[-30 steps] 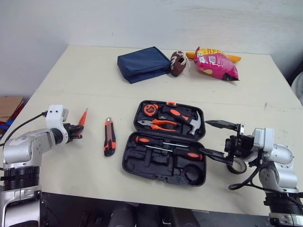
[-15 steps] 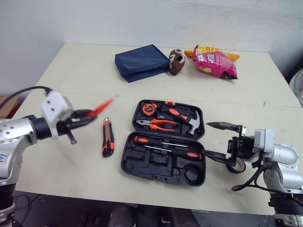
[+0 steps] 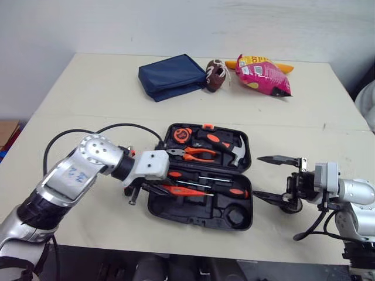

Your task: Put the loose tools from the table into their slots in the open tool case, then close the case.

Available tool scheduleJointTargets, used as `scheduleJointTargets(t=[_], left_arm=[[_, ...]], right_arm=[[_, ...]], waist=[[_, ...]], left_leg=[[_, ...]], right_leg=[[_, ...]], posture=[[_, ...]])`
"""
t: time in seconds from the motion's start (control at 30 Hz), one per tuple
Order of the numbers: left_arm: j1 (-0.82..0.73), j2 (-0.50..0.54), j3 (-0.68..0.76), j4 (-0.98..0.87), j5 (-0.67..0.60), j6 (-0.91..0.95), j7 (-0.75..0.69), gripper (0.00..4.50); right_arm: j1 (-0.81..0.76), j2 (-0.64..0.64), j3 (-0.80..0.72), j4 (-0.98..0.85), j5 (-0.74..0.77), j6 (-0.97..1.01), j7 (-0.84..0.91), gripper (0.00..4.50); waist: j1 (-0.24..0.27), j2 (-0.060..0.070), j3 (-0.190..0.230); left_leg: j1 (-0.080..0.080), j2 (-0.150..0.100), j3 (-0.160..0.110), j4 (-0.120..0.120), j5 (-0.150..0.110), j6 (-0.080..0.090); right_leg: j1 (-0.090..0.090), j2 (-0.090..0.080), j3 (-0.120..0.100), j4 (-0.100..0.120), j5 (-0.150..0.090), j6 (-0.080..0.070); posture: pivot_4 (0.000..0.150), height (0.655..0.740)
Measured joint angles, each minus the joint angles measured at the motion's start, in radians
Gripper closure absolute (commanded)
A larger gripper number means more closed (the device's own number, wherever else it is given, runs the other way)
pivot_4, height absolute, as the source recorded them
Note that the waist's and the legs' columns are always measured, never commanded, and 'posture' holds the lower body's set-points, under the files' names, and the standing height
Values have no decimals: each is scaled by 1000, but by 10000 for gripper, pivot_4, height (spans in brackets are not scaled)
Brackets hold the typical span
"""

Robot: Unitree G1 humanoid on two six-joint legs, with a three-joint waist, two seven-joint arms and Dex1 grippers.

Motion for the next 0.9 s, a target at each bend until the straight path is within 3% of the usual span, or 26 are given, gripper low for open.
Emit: scheduleJointTargets(t=[0.17,0.9], left_arm=[[-57,-34,-77,25,105,50,40,42307],[-99,-39,-180,46,254,40,-19,42307]], right_arm=[[54,-1,2,-69,0,24,-30,0],[77,4,3,-52,-10,-8,-15,0]], waist=[[1,0,0],[7,0,0]], left_leg=[[0,0,0,0,1,0],[1,0,0,1,1,0]], right_leg=[[0,0,1,1,0,0],[0,0,1,3,0,0]], posture=[[1500,7400],[1500,7400]])
